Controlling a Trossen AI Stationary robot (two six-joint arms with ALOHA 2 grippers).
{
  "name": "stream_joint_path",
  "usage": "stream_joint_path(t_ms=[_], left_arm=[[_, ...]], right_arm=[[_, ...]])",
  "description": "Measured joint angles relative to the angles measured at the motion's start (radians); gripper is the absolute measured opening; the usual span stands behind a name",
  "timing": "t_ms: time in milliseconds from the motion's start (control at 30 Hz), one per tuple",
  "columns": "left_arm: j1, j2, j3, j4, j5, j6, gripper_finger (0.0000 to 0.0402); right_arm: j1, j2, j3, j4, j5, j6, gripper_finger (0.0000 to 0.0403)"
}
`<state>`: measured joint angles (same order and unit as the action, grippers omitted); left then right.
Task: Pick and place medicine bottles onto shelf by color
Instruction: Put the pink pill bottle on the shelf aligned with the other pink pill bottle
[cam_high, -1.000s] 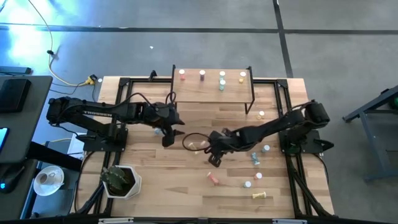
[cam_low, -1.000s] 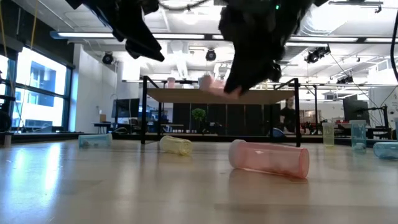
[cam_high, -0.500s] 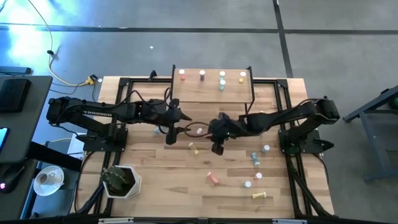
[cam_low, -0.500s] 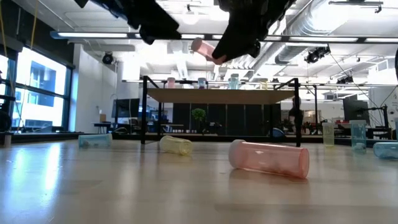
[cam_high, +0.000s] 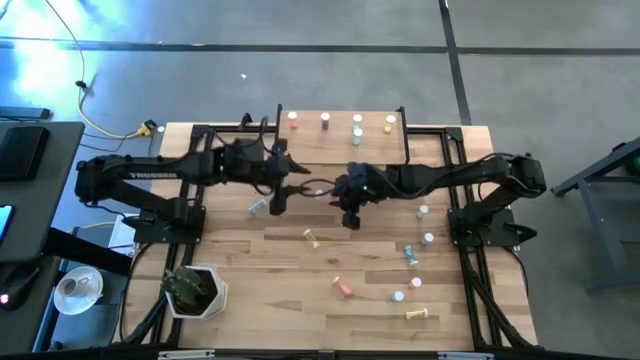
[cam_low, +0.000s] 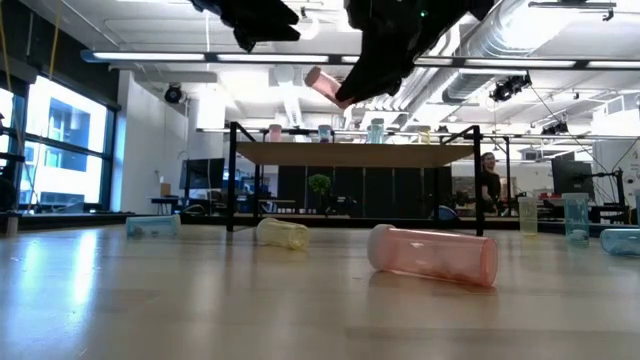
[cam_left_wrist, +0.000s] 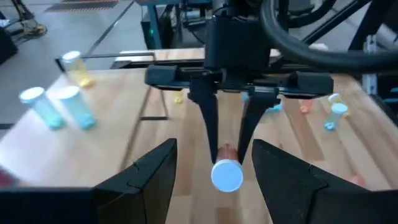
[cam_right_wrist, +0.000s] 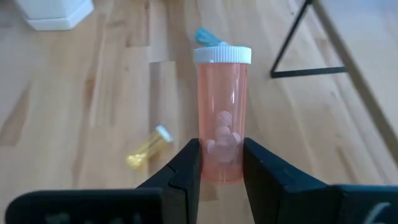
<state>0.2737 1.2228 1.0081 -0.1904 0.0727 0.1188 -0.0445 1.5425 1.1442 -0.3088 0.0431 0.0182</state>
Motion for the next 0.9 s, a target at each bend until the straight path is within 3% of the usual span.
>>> stream_joint_path(t_ms=[233,567,900], left_arm=[[0.131,0.009,0.107,-0.212,0.094,0.017,0.02],[0.196,0.107,0.111,-0.237,0.303,0.016,0.02],[0.187,0.173,0.111,-0.197,0.298,-0.027,0.02]], right_arm=[[-0.088,0.0,0.0,0.011,-0.035,-0.026,0.0085],[-0.154,0.034,0.0,0.111,-0.151,-0.026,0.0085],[-0.132,0.05,0.0,0.111,-0.179,-0.023,0.0085]])
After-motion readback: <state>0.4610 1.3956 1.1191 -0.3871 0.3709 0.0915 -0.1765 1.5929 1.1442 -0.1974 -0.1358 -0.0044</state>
